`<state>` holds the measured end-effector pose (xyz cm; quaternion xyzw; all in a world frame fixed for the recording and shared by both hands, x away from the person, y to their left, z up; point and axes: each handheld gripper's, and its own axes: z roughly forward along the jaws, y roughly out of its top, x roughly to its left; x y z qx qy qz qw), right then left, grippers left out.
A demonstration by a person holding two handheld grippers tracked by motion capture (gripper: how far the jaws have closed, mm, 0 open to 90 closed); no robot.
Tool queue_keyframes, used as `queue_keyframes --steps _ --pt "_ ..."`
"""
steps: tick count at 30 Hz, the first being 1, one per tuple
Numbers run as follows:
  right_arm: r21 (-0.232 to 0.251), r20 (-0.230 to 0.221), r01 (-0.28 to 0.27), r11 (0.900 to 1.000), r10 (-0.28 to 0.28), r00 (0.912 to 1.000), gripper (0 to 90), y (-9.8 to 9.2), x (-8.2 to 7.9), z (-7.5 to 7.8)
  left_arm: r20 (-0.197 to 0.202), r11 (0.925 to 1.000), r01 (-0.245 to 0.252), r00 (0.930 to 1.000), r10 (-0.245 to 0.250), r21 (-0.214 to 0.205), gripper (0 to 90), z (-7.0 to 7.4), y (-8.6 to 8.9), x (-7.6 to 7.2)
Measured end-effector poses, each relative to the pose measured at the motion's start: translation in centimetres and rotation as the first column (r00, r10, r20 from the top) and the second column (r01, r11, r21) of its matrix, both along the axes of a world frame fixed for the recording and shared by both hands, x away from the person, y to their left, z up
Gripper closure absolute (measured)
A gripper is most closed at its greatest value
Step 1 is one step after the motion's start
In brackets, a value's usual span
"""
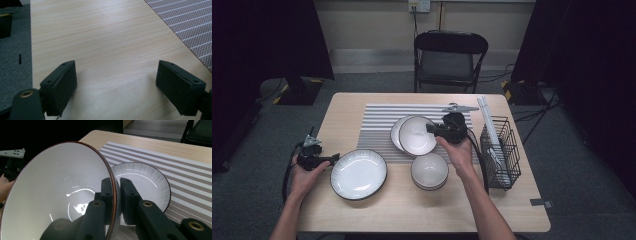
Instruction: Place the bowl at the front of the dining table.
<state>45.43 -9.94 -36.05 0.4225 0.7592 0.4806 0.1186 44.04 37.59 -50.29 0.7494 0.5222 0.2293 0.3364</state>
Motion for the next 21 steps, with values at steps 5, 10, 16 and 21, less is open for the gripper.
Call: queue_keyframes --steps 5,10,16,21 --pt "-0.012 0.000 0.010 0.9999 -0.010 0.9999 82.2 0.1 0.8 0.0 0.000 1.0000 0.000 1.0000 0.000 0.000 16.6 0.0 0.0 0.0" --pt "-0.014 -0.003 0.012 0.9998 -0.012 0.9999 82.3 0.4 1.5 0.0 0.000 1.0000 0.000 1.0000 0.000 0.000 16.6 0.0 0.0 0.0" --pt "-0.009 -0.024 0.025 0.9996 -0.025 0.9994 82.2 0.6 2.5 -0.4 0.000 1.0000 0.000 1.0000 0.000 0.000 16.6 0.0 0.0 0.0" --pt "-0.026 -0.026 0.044 0.9987 -0.044 0.9987 82.2 0.8 3.3 -0.5 -0.001 1.0000 0.003 1.0000 -0.003 0.000 16.6 0.0 0.0 0.0"
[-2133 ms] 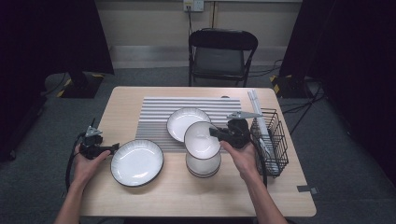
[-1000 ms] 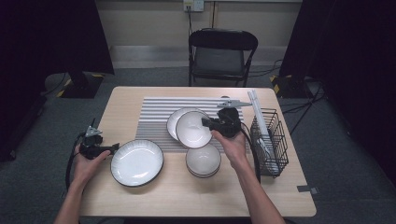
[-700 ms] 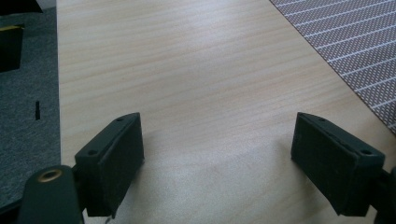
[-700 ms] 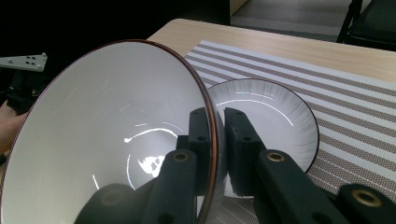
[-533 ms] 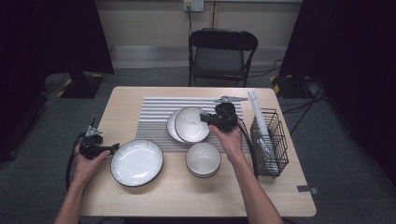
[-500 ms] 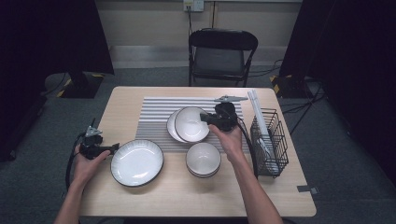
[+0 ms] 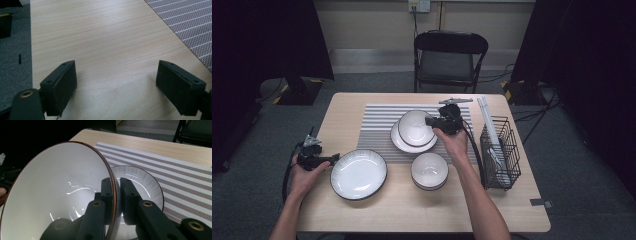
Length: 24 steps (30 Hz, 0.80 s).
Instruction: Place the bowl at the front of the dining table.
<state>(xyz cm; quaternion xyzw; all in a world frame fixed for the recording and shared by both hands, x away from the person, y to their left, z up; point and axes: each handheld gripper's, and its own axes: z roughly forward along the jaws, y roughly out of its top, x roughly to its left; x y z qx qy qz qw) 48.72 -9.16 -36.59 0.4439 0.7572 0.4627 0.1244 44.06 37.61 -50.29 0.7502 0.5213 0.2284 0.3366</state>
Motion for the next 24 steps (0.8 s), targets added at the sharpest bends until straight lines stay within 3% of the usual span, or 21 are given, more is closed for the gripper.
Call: queue_keyframes --steps 5,9,24 --pt "-0.001 0.003 0.014 0.9999 -0.014 0.9999 82.2 0.2 0.6 0.1 0.000 1.0000 0.000 1.0000 0.000 0.000 16.5 0.0 0.0 0.0" --pt "0.034 -0.010 0.013 0.9994 -0.012 0.9999 82.2 0.2 0.7 0.0 -0.002 1.0000 0.005 1.0000 -0.005 0.000 16.5 0.0 0.1 0.0" --pt "-0.011 -0.054 0.049 0.9987 -0.050 0.9973 82.3 0.6 2.3 -1.6 -0.003 1.0000 0.007 1.0000 -0.007 0.004 16.4 0.0 0.1 0.0"
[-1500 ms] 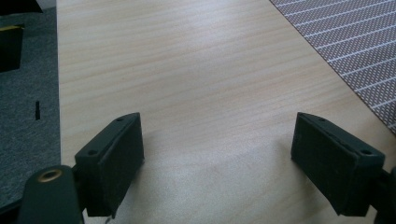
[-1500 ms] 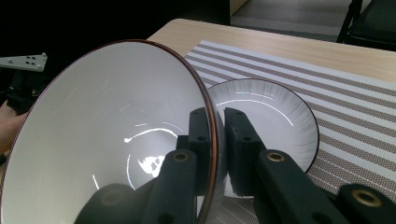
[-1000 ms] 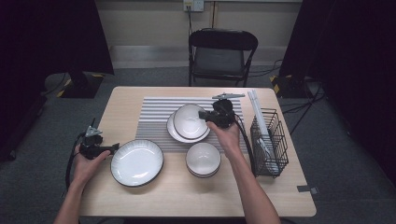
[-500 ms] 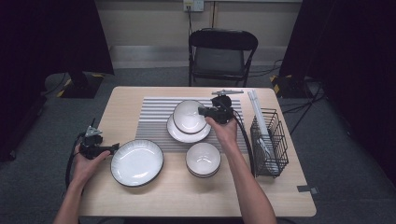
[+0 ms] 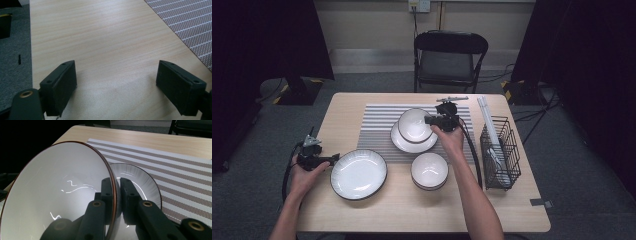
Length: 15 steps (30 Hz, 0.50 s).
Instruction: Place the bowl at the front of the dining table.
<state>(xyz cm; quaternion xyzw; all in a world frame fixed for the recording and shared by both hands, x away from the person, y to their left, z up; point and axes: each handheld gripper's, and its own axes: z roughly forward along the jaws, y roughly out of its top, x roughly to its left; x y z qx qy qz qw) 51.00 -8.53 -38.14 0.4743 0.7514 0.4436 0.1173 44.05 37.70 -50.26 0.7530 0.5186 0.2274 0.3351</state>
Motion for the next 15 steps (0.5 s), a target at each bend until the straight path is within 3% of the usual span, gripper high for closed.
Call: queue_keyframes --steps 15 --pt "-0.026 -0.052 0.024 0.9994 -0.025 0.9983 82.2 0.6 2.5 -2.1 0.000 1.0000 0.001 1.0000 -0.001 0.000 16.3 0.0 0.0 0.0"
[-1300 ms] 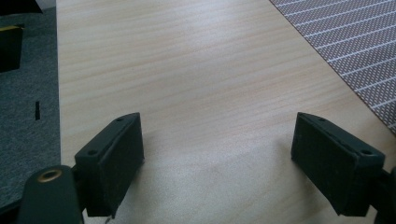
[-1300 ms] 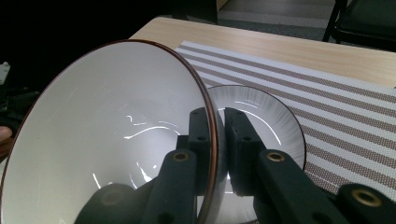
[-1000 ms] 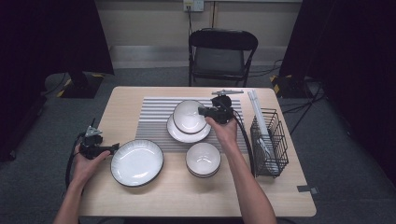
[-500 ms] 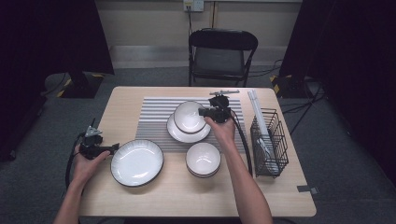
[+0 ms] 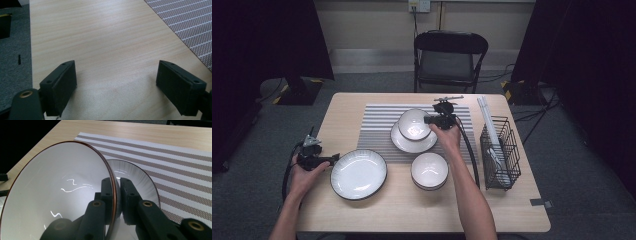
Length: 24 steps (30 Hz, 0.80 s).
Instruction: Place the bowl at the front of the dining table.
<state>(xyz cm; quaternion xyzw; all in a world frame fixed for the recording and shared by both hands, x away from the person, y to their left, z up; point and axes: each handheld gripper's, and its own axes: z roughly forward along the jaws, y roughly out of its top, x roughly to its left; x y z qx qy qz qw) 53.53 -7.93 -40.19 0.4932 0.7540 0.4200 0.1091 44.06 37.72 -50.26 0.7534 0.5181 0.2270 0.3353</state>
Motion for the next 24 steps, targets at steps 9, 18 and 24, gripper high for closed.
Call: queue_keyframes --steps 9,18,24 --pt "-0.005 -0.010 -0.012 0.9999 0.012 0.9999 82.2 1.3 1.0 -0.4 0.000 1.0000 0.000 1.0000 0.000 0.000 16.3 0.0 0.0 0.0" --pt "-0.003 -0.016 -0.007 1.0000 0.007 0.9999 82.2 2.0 2.1 -0.7 0.000 1.0000 0.002 1.0000 -0.002 0.000 16.2 0.0 0.0 0.0" --pt "0.001 -0.038 0.009 1.0000 -0.009 0.9992 82.2 1.9 2.7 -1.3 0.000 1.0000 0.002 1.0000 -0.002 0.000 16.2 0.0 0.0 0.0"
